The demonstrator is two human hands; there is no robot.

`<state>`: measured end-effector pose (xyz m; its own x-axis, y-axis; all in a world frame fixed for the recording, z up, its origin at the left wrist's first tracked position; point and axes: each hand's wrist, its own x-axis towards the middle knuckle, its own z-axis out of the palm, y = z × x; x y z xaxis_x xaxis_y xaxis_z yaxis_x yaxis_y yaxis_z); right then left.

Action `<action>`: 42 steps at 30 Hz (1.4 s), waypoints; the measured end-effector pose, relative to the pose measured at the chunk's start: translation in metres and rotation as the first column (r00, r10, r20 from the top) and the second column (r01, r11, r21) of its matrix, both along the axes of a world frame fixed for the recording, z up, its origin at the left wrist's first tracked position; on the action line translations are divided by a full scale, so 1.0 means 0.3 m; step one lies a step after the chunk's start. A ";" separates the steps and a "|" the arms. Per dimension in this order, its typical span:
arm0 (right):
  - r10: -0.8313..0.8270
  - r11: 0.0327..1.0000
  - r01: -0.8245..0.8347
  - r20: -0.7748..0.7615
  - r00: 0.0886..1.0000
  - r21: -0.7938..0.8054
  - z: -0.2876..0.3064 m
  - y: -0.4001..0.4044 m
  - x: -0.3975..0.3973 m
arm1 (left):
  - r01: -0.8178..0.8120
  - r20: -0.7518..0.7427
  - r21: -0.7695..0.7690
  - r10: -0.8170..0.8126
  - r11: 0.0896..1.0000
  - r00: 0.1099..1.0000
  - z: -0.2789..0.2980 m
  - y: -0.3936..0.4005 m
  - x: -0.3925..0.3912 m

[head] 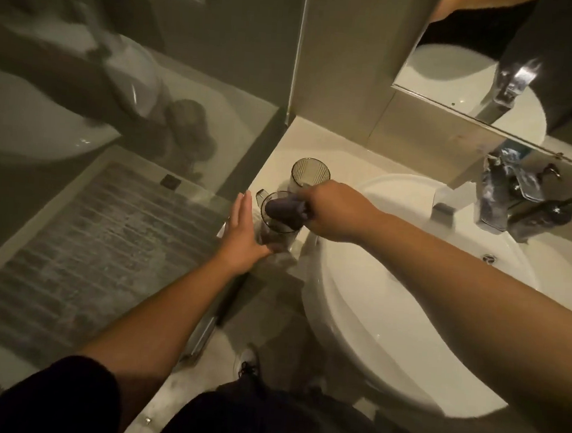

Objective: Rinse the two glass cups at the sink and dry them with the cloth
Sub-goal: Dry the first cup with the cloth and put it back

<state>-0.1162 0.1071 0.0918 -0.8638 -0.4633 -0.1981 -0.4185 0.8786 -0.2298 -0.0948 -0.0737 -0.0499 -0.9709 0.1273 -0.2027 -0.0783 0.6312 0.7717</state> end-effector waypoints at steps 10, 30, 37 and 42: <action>0.251 0.921 -0.340 0.376 0.892 0.192 -0.136 -0.106 -0.120 | 0.114 -0.061 0.024 -0.112 0.993 0.992 -0.029 -0.017 -0.053; 0.383 0.912 -0.375 0.014 0.924 -0.167 0.133 0.100 0.094 | -0.482 0.654 0.736 -0.314 0.476 0.688 0.260 0.011 -0.021; 0.478 0.877 -0.479 -0.108 0.872 0.015 0.287 0.176 0.212 | -0.422 0.629 0.764 -0.419 0.488 0.654 0.436 0.156 -0.043; 0.312 0.945 -0.321 -0.118 0.943 -0.069 0.280 0.226 0.268 | -0.309 0.473 0.755 -0.154 0.579 0.867 0.505 0.251 -0.046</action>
<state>-0.0359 0.1750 0.1758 -0.6833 -0.7274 -0.0628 -0.6974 0.6758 -0.2387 -0.1086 0.0018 0.1016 -0.8026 0.3853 -0.4555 -0.5639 -0.2406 0.7901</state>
